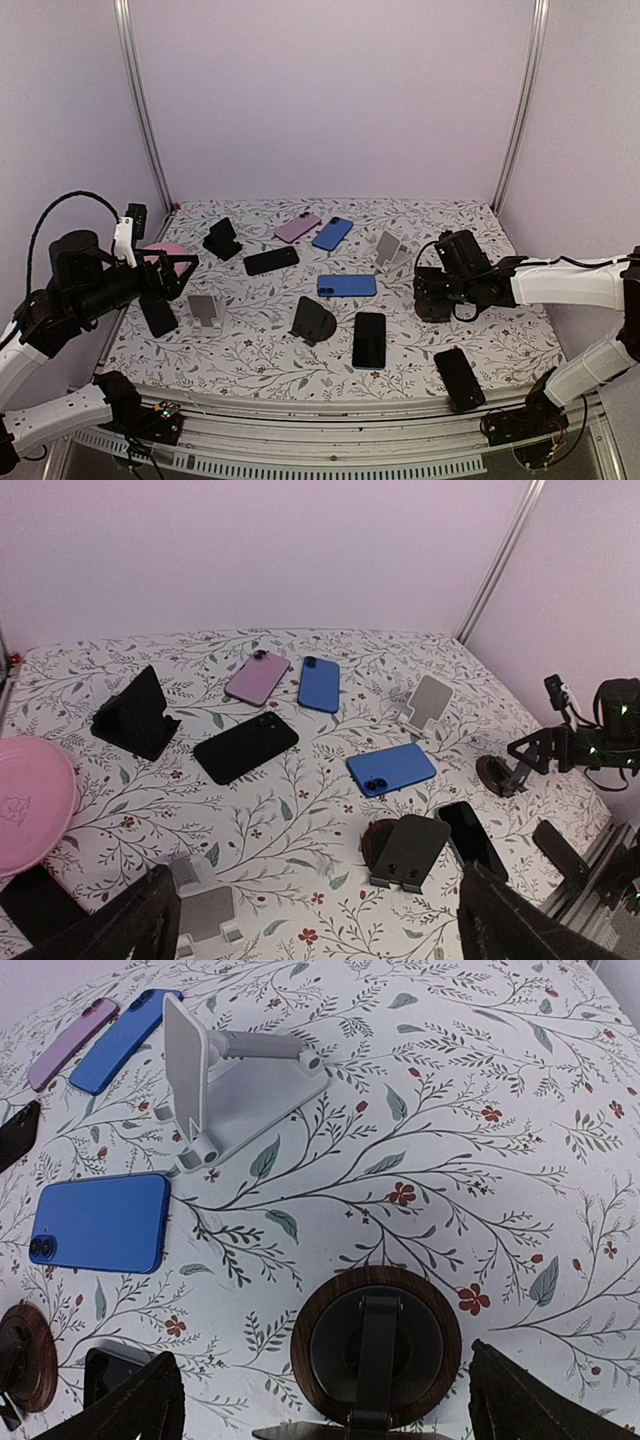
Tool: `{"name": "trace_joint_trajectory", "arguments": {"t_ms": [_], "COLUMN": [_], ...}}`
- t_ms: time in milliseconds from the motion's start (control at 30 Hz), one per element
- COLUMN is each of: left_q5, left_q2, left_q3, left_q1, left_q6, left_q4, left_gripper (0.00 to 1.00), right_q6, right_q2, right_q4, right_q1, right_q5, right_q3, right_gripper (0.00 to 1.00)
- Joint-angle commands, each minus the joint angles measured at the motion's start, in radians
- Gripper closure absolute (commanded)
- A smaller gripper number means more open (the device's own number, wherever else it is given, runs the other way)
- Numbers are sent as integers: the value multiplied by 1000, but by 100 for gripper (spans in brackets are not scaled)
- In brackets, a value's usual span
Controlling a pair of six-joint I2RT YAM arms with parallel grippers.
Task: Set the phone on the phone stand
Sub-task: Move the phone stand to the center of the board.
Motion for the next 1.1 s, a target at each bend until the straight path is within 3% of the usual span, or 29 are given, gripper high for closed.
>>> {"name": "trace_joint_trajectory", "arguments": {"t_ms": [0, 233, 500, 1067], "left_q5": [-4, -3, -3, -3], "left_q2": [-9, -15, -18, -22], "left_q3": [-4, -6, -6, -6], "left_q1": [-2, -2, -1, -2], "left_q6": [4, 2, 3, 2], "left_q4": [7, 9, 9, 9], "left_gripper": [3, 3, 3, 3], "right_q6": [45, 259, 465, 570], "right_q2": [-97, -214, -259, -223], "right_q4": [-99, -266, -288, -143], "right_q1": [9, 112, 146, 210], "right_q5": [-51, -12, -21, -125], "right_q3": [3, -75, -215, -358], "right_gripper": [1, 1, 1, 1]}}
